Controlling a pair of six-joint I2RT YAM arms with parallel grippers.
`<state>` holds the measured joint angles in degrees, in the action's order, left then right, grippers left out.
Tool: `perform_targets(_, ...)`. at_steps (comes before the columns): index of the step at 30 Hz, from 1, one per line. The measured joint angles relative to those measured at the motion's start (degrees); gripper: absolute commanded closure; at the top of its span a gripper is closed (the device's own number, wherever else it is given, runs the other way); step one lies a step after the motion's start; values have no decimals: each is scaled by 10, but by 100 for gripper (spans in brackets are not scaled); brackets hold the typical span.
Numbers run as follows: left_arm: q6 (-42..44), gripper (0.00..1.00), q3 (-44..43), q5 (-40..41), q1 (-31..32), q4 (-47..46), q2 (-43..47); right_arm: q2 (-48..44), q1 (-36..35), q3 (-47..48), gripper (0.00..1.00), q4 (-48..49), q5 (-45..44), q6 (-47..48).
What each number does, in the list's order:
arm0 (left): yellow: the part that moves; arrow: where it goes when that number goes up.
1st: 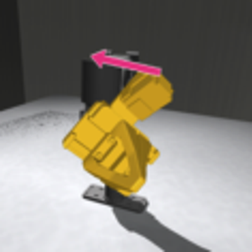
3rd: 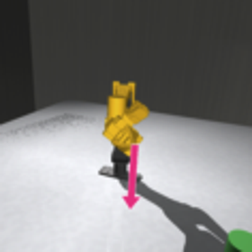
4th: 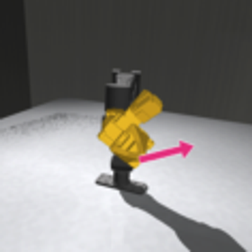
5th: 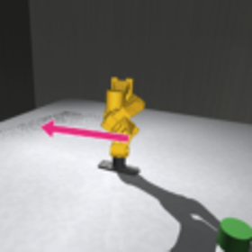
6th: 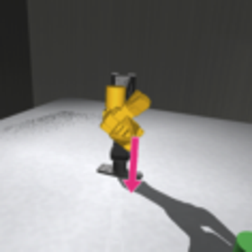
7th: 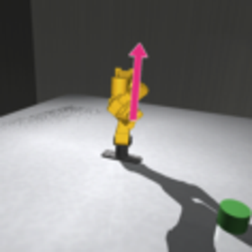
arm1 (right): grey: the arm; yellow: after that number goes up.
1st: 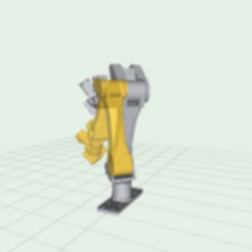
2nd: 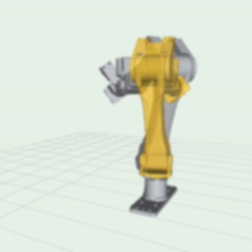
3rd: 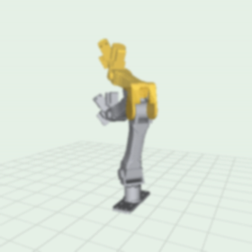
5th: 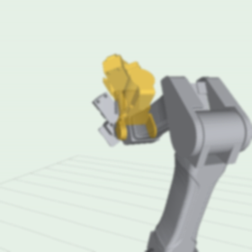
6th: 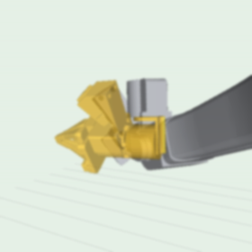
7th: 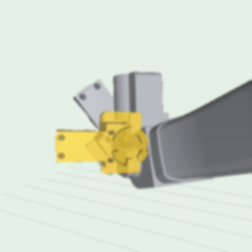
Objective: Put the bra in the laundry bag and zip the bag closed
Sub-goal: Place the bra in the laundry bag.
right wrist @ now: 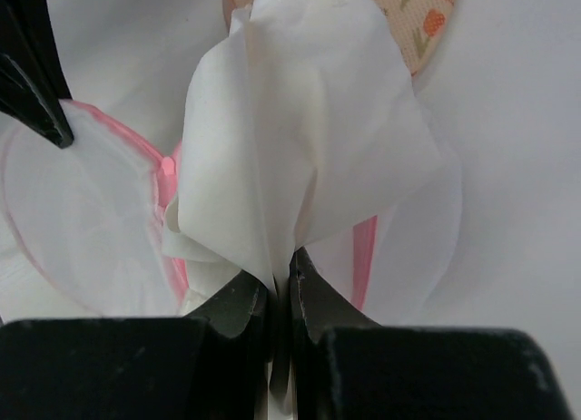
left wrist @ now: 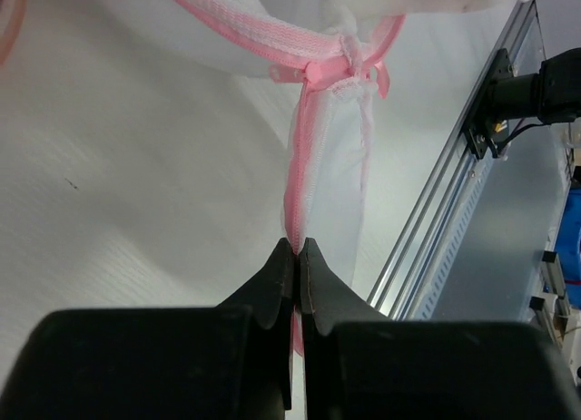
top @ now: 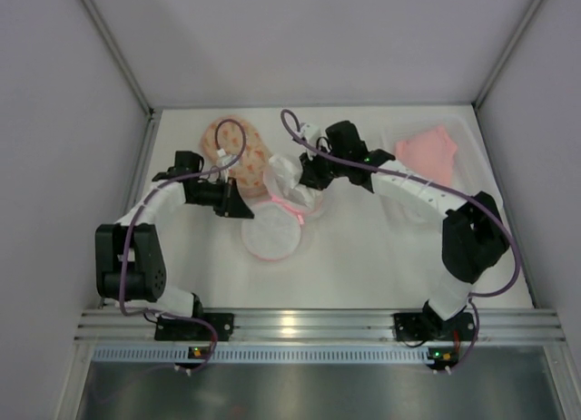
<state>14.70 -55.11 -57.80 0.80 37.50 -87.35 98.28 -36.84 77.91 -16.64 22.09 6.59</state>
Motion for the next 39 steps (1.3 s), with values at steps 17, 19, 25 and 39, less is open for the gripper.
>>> perform_targets(17,-6,100,-78,-1,18,9,91,123,-45,87,100,-130,-52,57)
perform_targets(19,-6,100,-78,-3,21,10,98,143,-48,110,100,-134,-64,47)
perform_targets(25,10,100,-71,-7,24,20,119,141,-55,114,87,-152,-66,38)
perform_targets(39,160,100,-4,21,24,113,146,2,-23,114,22,-240,15,7)
